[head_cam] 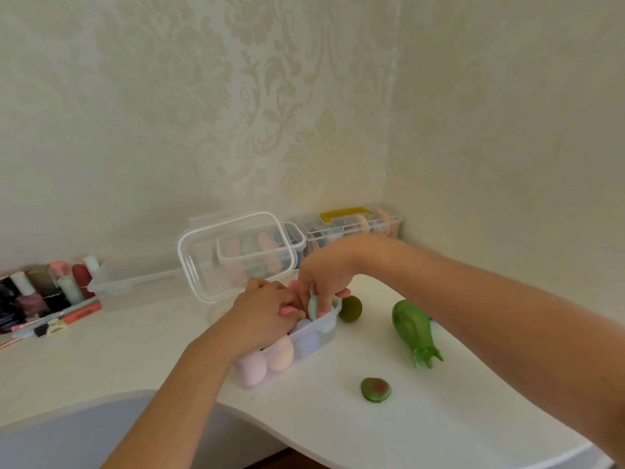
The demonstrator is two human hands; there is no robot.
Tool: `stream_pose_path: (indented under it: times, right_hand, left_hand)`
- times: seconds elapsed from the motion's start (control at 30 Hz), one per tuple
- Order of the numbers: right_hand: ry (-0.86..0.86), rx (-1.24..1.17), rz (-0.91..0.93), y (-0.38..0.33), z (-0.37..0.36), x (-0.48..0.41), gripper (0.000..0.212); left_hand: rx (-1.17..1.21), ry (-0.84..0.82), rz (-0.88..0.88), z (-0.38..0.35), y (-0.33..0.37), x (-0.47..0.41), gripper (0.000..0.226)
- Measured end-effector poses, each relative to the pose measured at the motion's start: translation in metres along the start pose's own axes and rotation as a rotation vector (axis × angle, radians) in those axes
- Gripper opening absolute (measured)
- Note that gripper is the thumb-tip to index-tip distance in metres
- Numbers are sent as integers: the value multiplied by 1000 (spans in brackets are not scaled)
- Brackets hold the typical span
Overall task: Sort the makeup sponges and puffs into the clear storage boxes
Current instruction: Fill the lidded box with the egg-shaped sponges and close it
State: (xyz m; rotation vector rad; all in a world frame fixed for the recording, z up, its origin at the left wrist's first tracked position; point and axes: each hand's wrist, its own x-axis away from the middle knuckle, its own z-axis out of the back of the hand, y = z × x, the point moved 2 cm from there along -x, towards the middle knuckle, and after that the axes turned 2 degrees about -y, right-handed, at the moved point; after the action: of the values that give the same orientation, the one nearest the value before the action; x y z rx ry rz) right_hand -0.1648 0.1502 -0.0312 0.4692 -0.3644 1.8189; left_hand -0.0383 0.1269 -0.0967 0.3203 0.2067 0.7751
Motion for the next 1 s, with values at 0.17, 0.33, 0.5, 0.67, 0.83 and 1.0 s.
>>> stream_pose_path:
  times: [0.17,0.33,0.5,0.67,0.83,1.0]
  right_hand:
    - [195,67,16,2,-19,-5,19]
    - [304,322,4,-6,-25,-10,7]
    - [332,382,12,-2,-27,-20,14]
    - [293,302,-40,-8,-27,-16,11]
    - [273,15,-22,2,-27,11,20]
    - [539,-456,61,12,-36,36,29]
  left_hand:
    - [16,17,-21,-3,-5,-2,21]
    - [-6,29,-23,-6,-8,-5,22]
    - [103,164,-19,3,-4,1,13]
    - [98,215,67,7,3,6,15]
    - [123,196,74,6,4,8,18]
    - [149,194,40,6,5,10,20]
